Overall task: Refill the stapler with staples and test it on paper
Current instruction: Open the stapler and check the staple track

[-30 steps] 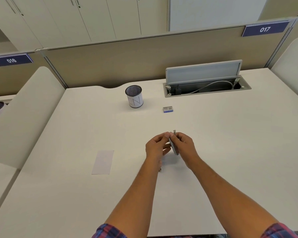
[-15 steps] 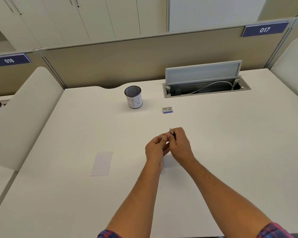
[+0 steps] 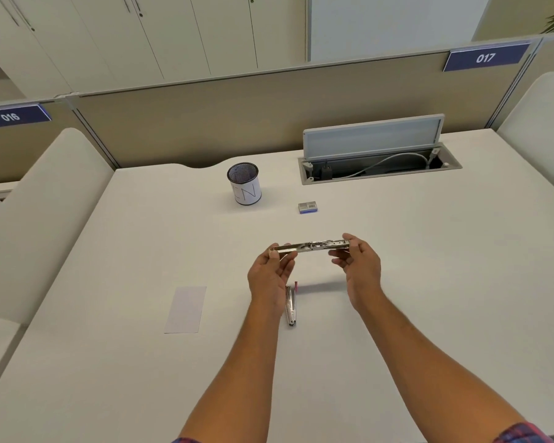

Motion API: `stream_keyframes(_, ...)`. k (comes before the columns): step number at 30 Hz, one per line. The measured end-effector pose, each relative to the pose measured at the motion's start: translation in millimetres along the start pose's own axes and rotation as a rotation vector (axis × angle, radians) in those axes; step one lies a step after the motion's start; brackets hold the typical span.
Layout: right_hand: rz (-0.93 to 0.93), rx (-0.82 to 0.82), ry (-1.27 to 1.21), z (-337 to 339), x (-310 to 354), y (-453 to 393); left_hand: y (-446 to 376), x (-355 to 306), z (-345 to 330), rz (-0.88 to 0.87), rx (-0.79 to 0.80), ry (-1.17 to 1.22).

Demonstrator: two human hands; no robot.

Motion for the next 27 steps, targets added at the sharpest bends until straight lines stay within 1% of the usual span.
stream_keyframes(2, -0.056, 0.074, -0.109, 6, 1, 1, -1, -3, 3, 0.01, 0.054, -0.043)
stream_keyframes(4, -0.063, 0.121, -0.155, 11, 3, 4, -2, -4, 4, 0.029, 0.076, -0.093)
stream_keyframes(6, -0.058, 0.139, -0.164, 15, 5, 5, -2, -7, 5, 0.023, 0.08, -0.229)
stream_keyframes(8, -0.067, 0.143, -0.162, 20, 8, 6, -2, -8, 7, -0.034, 0.083, -0.492)
stream_keyframes(10, -0.084, 0.152, -0.141, 25, 8, 6, -1, -11, 5, -0.148, 0.086, -0.877)
stream_keyframes(11, -0.091, 0.155, -0.136, 27, 9, 6, -1, -13, 2, -0.183, 0.113, -1.045)
stream_keyframes(12, -0.101, 0.152, -0.136, 28, 9, 7, 0, -15, -2, -0.178, 0.164, -1.17)
stream_keyframes(14, -0.131, 0.138, -0.144, 29, 9, 7, 4, -15, -13, -0.11, 0.342, -1.303)
stream_keyframes(15, -0.147, 0.132, -0.15, 29, 9, 7, 5, -14, -18, -0.111, 0.435, -1.408)
stream_keyframes(18, -0.187, 0.131, -0.12, 27, 10, 7, 7, -6, -33, -0.208, 0.672, -1.923)
stream_keyframes(19, -0.193, 0.136, -0.103, 27, 10, 7, 8, -2, -38, -0.222, 0.724, -2.034)
stream_keyframes(22, -0.195, 0.147, -0.065, 26, 11, 10, 8, 5, -46, -0.219, 0.774, -2.116)
stream_keyframes(27, -0.189, 0.202, -0.09, 30, 13, 12, 5, 8, -48, -0.188, 0.806, -2.062)
Point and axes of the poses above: each hand's wrist, its own y-axis away from the middle knuckle, its own z-axis out of the back of the hand, x = y × z, the point moved 1 cm from there along -y, towards the middle knuckle, and after that the axes turned 9 degrees about x, right-handed, at the moved point
